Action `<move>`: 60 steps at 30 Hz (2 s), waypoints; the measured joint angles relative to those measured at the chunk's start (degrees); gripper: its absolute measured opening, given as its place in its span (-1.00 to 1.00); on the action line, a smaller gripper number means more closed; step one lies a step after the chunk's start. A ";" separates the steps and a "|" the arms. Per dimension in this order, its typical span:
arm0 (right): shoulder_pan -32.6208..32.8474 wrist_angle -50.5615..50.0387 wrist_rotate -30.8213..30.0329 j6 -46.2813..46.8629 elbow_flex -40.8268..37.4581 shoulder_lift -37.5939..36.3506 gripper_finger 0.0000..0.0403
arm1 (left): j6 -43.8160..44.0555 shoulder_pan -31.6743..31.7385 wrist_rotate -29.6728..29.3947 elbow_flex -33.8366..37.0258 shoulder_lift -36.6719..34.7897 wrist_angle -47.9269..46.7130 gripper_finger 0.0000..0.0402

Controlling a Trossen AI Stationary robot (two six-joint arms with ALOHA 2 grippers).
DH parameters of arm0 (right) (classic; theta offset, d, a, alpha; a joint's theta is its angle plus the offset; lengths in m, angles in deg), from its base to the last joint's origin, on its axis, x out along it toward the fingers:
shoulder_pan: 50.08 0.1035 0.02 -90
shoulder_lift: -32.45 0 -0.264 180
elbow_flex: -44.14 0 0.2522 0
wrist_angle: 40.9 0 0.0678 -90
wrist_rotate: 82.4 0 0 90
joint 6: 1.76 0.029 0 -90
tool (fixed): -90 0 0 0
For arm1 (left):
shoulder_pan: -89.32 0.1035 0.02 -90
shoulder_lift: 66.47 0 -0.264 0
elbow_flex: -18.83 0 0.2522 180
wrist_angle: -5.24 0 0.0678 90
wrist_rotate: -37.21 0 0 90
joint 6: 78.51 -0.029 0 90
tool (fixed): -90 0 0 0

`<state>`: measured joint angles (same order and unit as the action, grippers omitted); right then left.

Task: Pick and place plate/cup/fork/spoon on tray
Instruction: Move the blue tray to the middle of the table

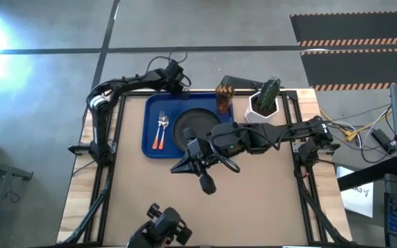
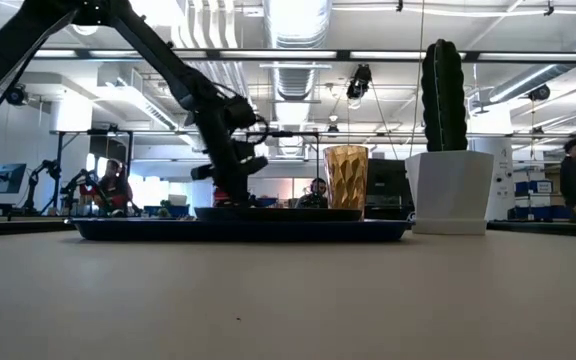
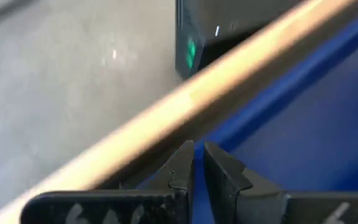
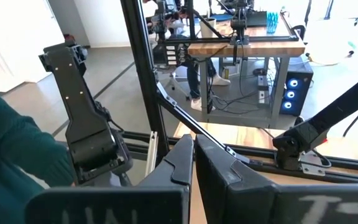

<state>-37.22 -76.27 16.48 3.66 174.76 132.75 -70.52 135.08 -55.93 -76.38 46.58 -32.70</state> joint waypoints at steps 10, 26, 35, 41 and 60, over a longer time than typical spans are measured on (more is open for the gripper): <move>0.11 0.01 -0.02 0.71 0.00 0.01 -0.96 | -1.39 1.49 -1.64 -1.88 0.19 2.09 -0.93; 0.13 1.06 -0.02 0.53 -0.02 -0.01 -0.96 | -0.88 3.25 1.71 -2.22 5.46 -4.43 -0.93; 0.13 1.06 -0.02 0.50 -0.02 -0.01 -0.96 | -0.12 -0.77 1.55 -2.01 5.12 -7.76 -0.93; 0.13 1.06 -0.02 0.49 -0.02 0.01 -0.96 | 0.37 -5.54 3.93 -1.19 5.21 -10.04 -0.93; 0.24 0.88 0.04 0.51 -0.02 -0.01 -0.96 | 1.41 -14.62 -2.67 2.59 1.42 -9.78 -0.93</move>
<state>-36.98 -75.39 16.53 4.18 174.74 132.74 -69.11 120.45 -58.59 -73.78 48.01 -42.47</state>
